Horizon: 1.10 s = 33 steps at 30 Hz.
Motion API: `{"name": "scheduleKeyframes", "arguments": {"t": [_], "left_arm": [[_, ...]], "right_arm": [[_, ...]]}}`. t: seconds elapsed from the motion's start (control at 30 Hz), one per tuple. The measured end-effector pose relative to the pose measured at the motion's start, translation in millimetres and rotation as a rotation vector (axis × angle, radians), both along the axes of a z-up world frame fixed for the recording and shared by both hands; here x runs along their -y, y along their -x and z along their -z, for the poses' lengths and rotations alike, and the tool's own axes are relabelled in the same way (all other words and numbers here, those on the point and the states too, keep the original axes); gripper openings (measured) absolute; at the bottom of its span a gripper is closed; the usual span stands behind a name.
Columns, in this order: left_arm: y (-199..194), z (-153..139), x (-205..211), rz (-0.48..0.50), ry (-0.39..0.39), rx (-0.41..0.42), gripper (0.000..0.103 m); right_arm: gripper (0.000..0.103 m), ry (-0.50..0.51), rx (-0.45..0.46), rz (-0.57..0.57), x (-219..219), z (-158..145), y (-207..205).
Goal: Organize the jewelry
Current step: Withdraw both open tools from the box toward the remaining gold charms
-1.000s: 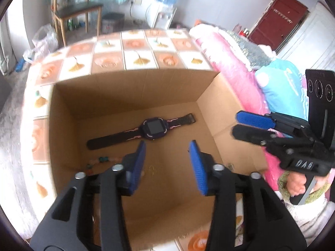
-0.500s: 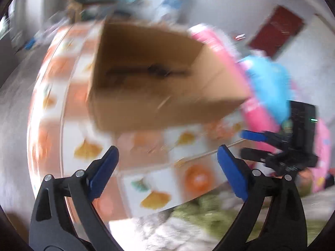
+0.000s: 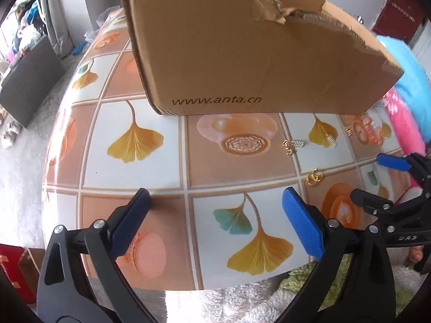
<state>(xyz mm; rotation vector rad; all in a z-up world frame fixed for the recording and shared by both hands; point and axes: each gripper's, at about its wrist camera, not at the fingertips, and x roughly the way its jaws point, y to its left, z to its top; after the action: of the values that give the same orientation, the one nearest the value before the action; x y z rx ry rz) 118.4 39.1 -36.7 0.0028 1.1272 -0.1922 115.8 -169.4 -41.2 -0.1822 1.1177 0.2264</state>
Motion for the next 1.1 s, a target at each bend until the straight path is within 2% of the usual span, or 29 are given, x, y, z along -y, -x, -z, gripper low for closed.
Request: {"name": "scheduleKeyframes", "arguments": {"t": [0.1,0.13,0.4,0.6,1.0,1.1], "left_arm": [[3.1,4.5,13.0,0.032,-0.082,0.021,0.096],[5.3,4.9,15.6,0.045,-0.087,0.041,0.096],[11.2,7.6,15.5,0.044,-0.086,0.043,0.096],[9.8,7.9,17.1,0.049,-0.086,0.038,0.096],[20.3,6.6,13.4,0.053,-0.08,0.069,0.096],[25.8,2.9,13.7,0.06,-0.085,0.1,0.094]], "right_arm": [[0.097,-0.004,0.0,0.013,0.8,3.0,0.6],[0.097,-0.005,0.003,0.015,-0.5,2.8,3.1],[0.097,-0.022,0.053,0.046,6.1,5.8,24.0],[0.097,-0.025,0.059,0.103,11.4,6.2,34.9],[0.097,-0.022,0.048,0.099,16.6,2.9,37.4],[0.097,-0.021,0.041,0.081,15.7,-0.3,32.8]]}}
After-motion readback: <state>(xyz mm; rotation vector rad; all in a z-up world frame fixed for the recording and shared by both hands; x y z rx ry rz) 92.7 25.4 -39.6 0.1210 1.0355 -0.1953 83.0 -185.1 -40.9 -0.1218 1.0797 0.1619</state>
